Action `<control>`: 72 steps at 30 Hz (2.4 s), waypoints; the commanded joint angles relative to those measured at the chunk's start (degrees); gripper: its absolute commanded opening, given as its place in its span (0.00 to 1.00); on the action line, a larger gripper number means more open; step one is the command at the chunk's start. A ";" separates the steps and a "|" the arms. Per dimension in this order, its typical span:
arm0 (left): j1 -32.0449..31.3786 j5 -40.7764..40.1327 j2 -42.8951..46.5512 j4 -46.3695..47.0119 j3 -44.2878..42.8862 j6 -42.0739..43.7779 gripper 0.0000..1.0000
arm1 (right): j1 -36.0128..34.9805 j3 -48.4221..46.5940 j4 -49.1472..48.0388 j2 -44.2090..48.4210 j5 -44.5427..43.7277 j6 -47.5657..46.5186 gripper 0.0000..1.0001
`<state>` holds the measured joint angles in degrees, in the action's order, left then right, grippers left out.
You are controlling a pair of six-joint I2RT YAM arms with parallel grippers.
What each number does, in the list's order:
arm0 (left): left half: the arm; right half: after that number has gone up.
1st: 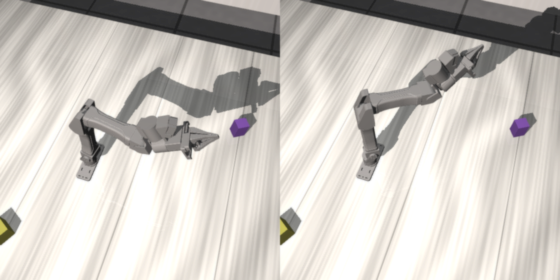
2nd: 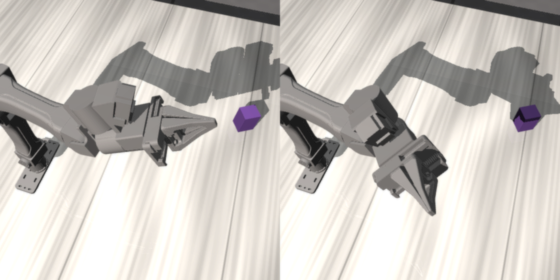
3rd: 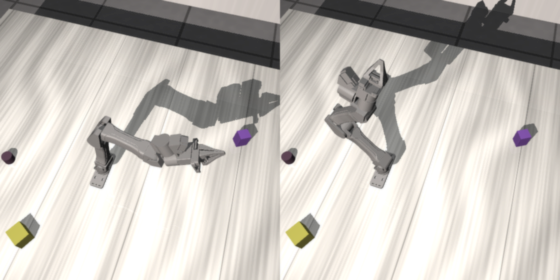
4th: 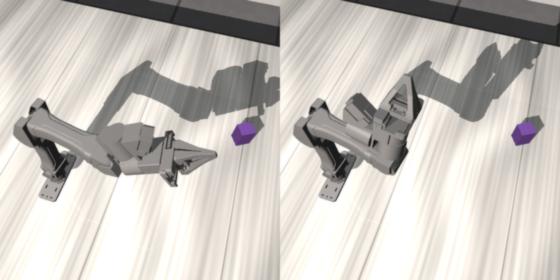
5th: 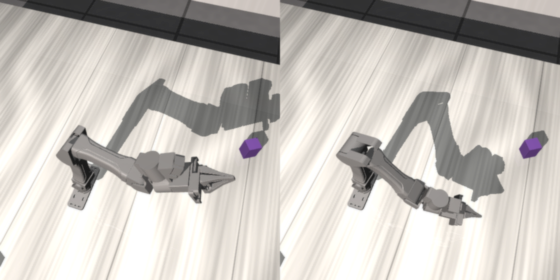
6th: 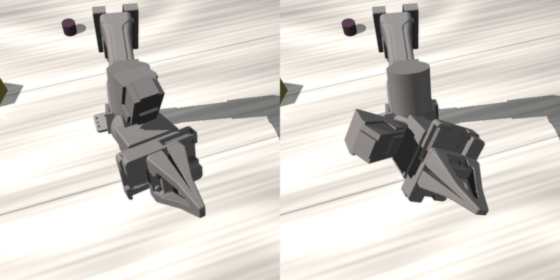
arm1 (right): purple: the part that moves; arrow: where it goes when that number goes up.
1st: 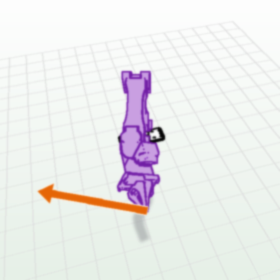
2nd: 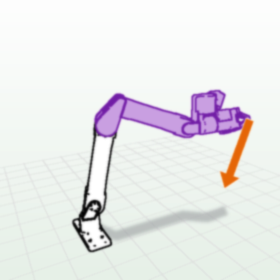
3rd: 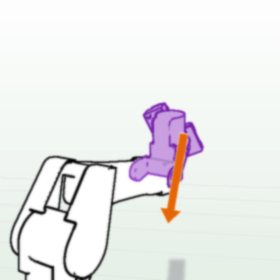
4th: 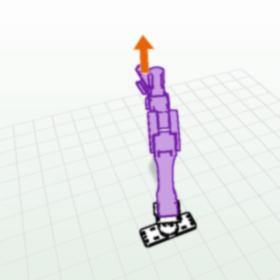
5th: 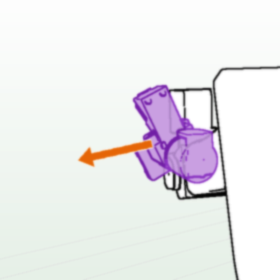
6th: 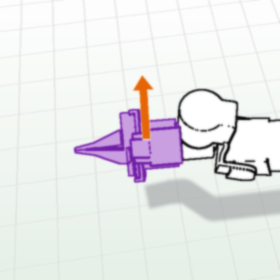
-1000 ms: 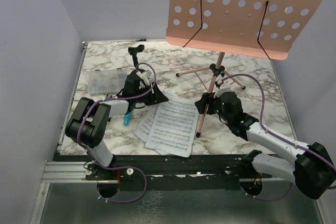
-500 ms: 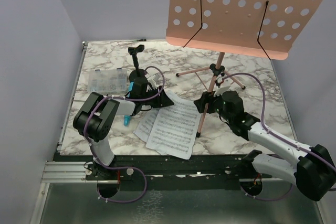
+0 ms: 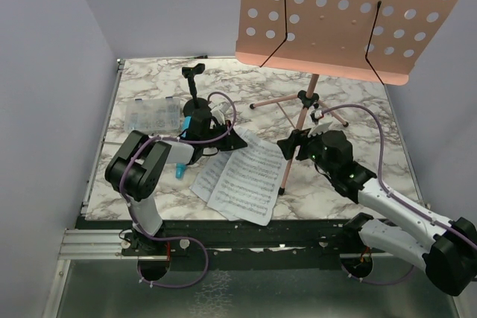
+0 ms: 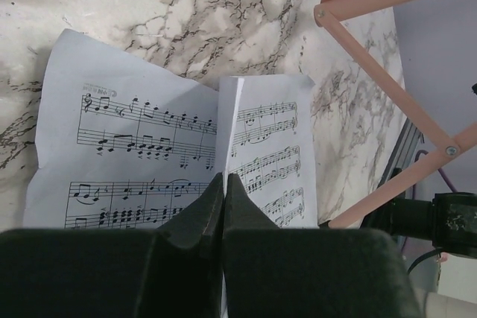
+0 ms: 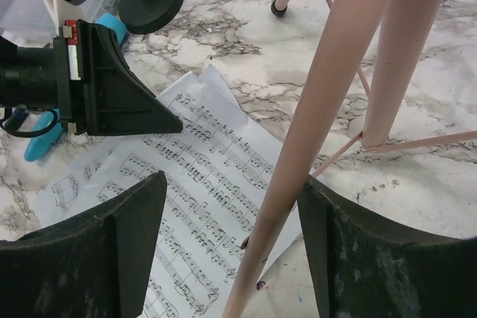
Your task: Set up the instrument practice props
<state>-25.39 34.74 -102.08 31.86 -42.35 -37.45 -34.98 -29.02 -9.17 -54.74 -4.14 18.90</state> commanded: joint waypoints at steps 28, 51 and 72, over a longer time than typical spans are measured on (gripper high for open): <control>-0.03 5.51 41.97 -7.73 -4.67 4.81 0.00 | -0.44 -0.04 -1.06 14.98 11.33 1.50 0.83; -0.01 0.64 51.39 -9.62 -3.24 10.21 0.00 | -0.44 -2.56 -5.71 13.49 15.38 2.46 0.89; -0.10 6.70 52.98 -2.89 -9.19 3.04 0.00 | -0.35 -0.80 -28.03 4.20 24.35 8.68 0.85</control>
<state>-25.36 38.06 -50.17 25.47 -48.84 -32.18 -34.98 -28.29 -31.09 -49.19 15.68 25.21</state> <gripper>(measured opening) 0.003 0.864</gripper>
